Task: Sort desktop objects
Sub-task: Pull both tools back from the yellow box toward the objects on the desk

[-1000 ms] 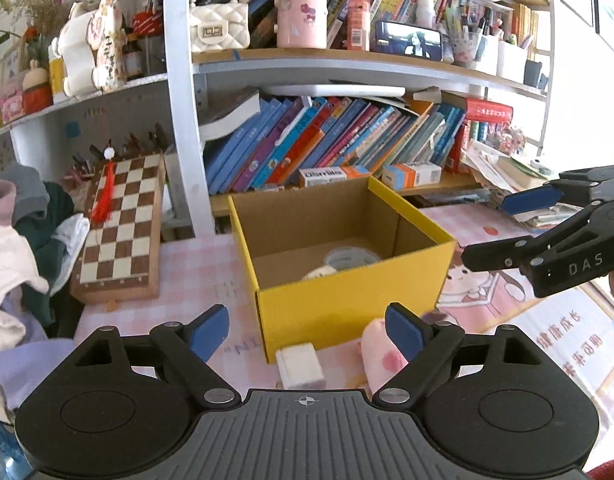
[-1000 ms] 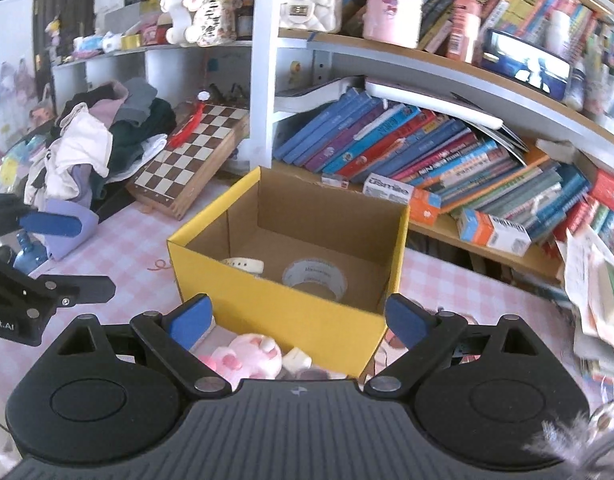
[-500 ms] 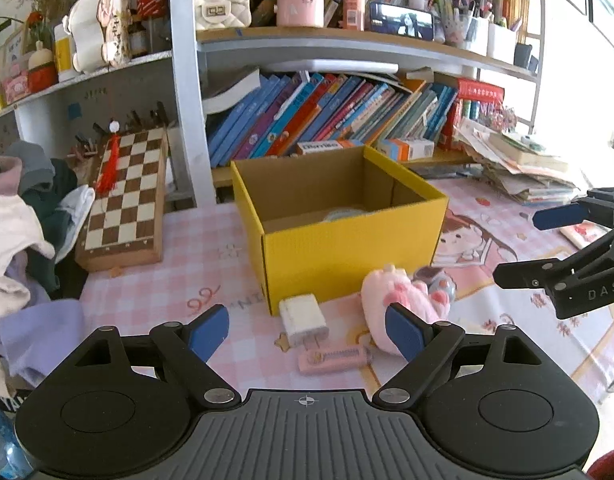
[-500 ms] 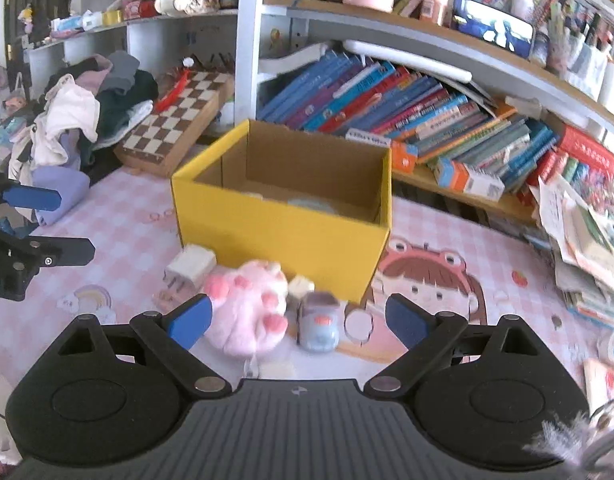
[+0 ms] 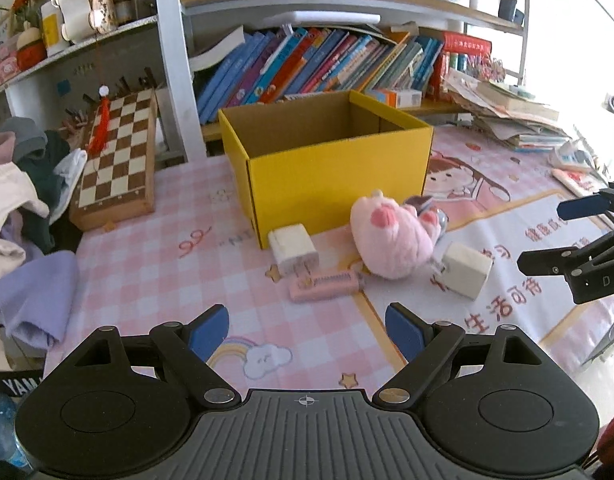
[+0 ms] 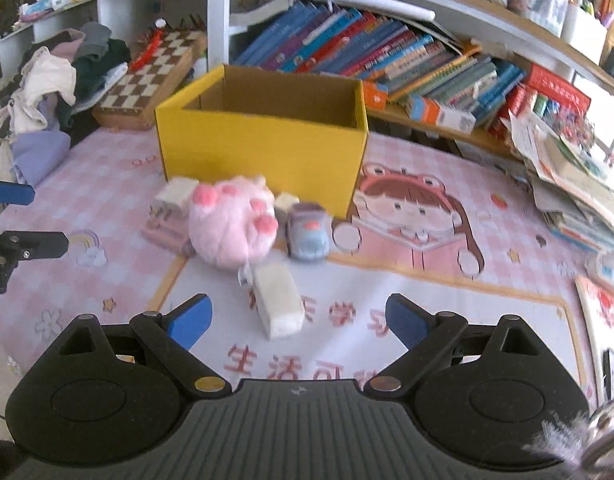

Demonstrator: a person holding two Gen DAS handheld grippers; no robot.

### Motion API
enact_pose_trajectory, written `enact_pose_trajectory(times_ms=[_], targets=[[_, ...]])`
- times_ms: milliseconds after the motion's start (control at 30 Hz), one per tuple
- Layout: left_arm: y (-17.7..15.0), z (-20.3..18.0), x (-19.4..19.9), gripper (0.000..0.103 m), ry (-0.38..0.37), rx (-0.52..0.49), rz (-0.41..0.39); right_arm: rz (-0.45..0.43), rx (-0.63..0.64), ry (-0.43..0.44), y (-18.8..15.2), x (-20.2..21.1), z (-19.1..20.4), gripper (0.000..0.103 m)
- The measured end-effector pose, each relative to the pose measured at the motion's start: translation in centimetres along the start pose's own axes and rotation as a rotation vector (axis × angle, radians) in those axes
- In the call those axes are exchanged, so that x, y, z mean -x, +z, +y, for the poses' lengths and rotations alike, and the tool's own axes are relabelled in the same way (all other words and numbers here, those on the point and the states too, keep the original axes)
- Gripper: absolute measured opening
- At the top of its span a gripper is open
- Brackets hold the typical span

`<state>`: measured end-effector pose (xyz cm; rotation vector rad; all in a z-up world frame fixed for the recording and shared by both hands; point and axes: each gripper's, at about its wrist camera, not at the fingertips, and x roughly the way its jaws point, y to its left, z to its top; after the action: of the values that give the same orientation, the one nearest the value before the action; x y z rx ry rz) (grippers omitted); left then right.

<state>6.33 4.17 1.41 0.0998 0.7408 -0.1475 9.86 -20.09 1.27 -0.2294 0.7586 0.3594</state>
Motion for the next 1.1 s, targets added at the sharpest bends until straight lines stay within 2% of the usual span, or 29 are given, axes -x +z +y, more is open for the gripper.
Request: enact_pose_trajectory(times_ms=[367, 667, 1100], targets=[[-1.8, -1.1, -0.6, 0.088, -0.001, 0.009, 0.043, 0.066, -0.007, 0.016, -3.0, -0.7, 1.6, 0.094], [-2.5, -1.9, -1.2, 0.088, -0.004, 0.002, 0.067, 0.091, -0.009, 0.048, -3.6, -0.9, 2.2, 0.094], [-2.6, -3.2, -2.0, 0.088, -0.004, 0.005, 0.095, 0.095, -0.002, 0.050, -3.5, -1.2, 1.9, 0.091]])
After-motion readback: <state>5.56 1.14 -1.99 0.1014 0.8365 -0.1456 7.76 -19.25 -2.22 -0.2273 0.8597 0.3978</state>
